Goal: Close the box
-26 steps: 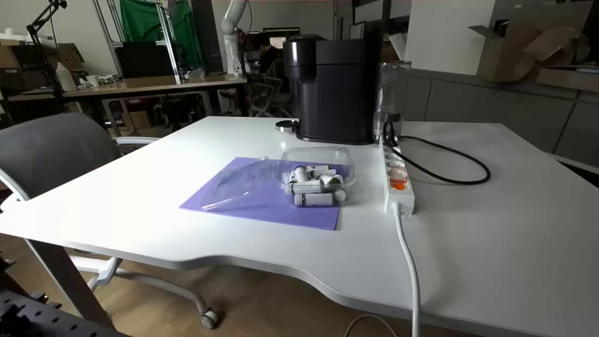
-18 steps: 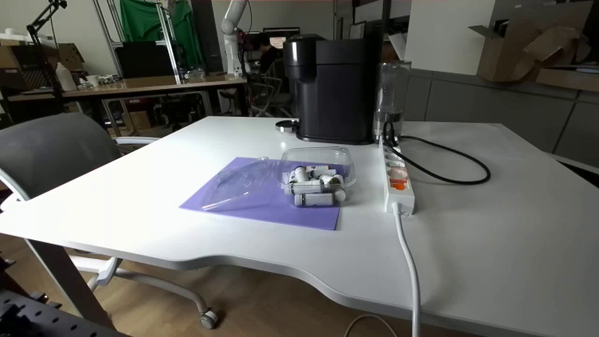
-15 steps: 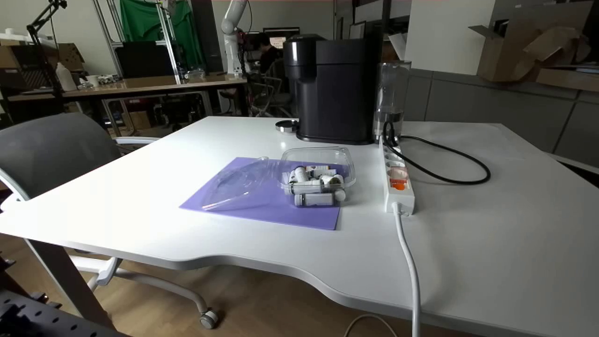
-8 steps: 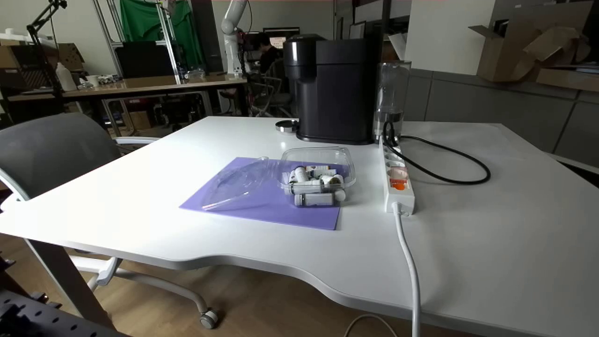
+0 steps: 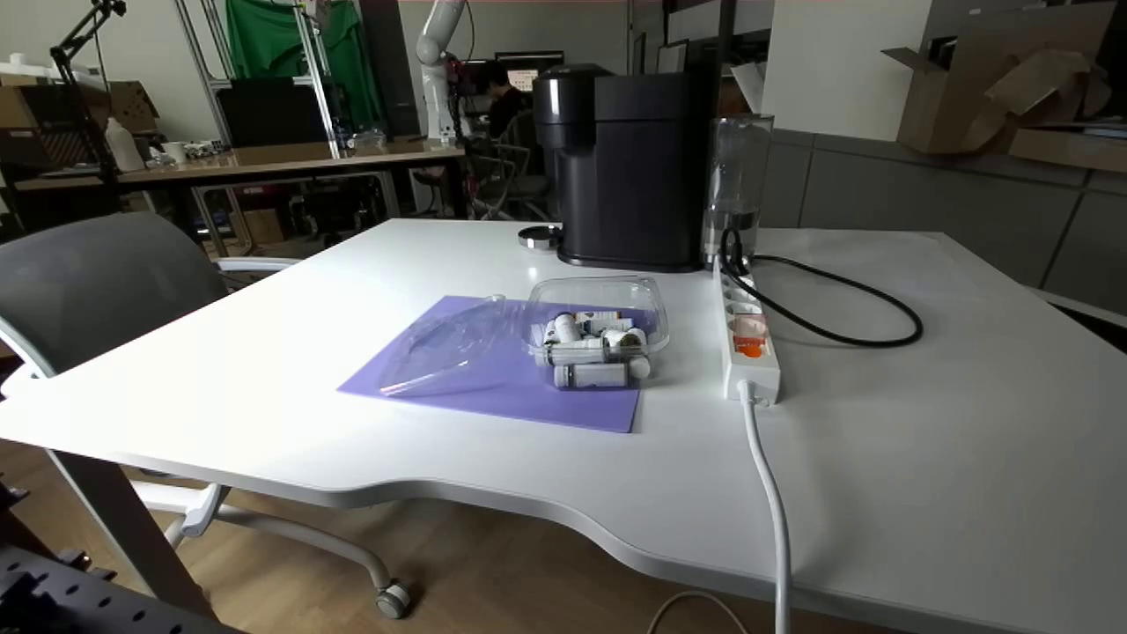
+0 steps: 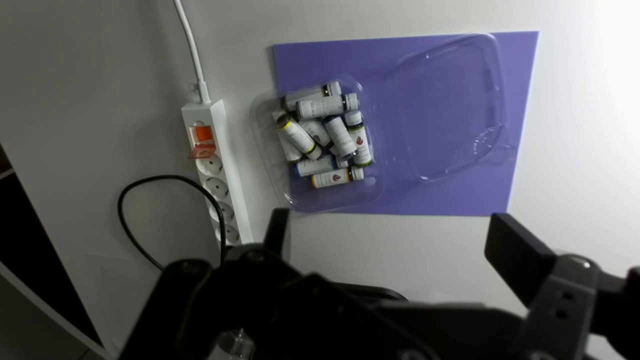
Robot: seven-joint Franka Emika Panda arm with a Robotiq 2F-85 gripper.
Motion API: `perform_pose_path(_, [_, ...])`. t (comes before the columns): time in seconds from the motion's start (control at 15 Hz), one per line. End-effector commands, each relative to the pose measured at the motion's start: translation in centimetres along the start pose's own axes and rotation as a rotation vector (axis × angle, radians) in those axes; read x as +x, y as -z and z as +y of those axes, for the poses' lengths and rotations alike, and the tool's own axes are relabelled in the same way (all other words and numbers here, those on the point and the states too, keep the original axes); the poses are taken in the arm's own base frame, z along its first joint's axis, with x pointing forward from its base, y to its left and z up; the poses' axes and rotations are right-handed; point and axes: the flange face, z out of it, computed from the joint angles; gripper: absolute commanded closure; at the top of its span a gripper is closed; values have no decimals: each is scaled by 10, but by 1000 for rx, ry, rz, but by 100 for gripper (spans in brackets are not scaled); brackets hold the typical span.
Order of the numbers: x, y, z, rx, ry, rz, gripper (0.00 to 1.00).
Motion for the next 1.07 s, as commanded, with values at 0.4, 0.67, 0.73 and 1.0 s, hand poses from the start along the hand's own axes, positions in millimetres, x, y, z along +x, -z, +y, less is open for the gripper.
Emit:
perform_pose_path(0.4, [41, -110, -82, -103, 210, -181, 0])
perform_pose_path(0.67, [30, -122, -102, -71, 249, -209, 0])
perform_pose_path(0.73, [29, -124, -108, -71, 254, -211, 0])
perform_pose_path(1.0, [29, -131, -116, -75, 247, -205, 0])
